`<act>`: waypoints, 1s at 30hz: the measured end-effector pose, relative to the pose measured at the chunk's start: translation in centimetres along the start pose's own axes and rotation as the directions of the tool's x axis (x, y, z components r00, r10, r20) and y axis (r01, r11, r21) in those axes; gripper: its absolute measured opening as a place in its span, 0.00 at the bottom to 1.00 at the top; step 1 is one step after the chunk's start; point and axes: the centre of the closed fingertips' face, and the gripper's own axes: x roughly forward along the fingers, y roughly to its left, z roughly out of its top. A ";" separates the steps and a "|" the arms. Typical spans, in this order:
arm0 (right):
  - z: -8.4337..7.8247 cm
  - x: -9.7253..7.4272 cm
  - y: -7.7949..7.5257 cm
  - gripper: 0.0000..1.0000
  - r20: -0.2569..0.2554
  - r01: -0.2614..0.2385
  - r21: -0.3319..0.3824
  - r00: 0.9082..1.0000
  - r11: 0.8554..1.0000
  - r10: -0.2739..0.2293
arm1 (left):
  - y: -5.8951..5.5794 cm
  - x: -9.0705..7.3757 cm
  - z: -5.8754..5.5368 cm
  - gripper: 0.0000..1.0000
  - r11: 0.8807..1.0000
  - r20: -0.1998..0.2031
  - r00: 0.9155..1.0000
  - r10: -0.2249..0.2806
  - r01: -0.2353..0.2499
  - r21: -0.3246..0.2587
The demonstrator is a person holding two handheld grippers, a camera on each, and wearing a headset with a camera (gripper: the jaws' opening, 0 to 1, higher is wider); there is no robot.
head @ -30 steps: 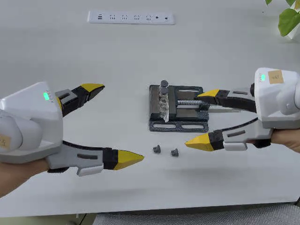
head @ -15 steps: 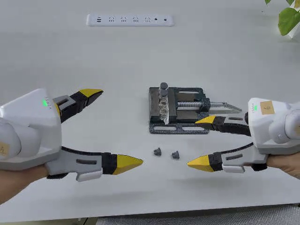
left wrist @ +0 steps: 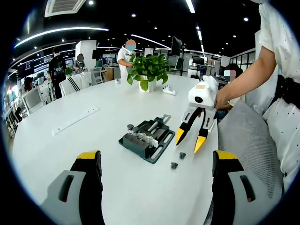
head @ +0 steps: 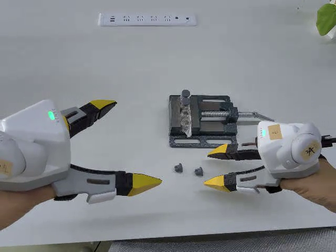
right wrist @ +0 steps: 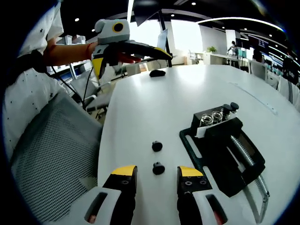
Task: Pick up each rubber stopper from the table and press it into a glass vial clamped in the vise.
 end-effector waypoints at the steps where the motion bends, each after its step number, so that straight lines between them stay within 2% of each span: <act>1: 0.0 0.1 0.0 0.28 -0.001 -0.003 -0.002 1.000 1.000 0.003 | 0.0 0.0 0.0 0.99 1.000 -0.001 1.000 0.000 0.000 0.000; 3: 0.0 0.3 -0.1 0.24 -0.004 -0.008 -0.002 1.000 1.000 0.008 | 0.1 -0.1 -0.3 0.98 1.000 -0.003 1.000 -0.002 0.002 0.001; 11: -0.4 1.0 -0.2 0.17 -0.022 -0.032 -0.014 0.999 0.999 0.031 | 0.0 0.3 0.0 0.98 1.000 -0.003 1.000 -0.004 0.004 -0.001; 16: -0.9 1.3 -0.3 0.15 -0.035 -0.040 -0.023 0.999 0.999 0.040 | 0.0 0.4 0.0 0.98 1.000 -0.004 1.000 -0.004 0.004 -0.004; 30: -1.0 1.6 -0.1 0.10 -0.041 -0.047 -0.030 0.998 0.998 0.045 | 0.0 0.5 -0.1 0.98 1.000 -0.005 1.000 -0.007 0.007 -0.007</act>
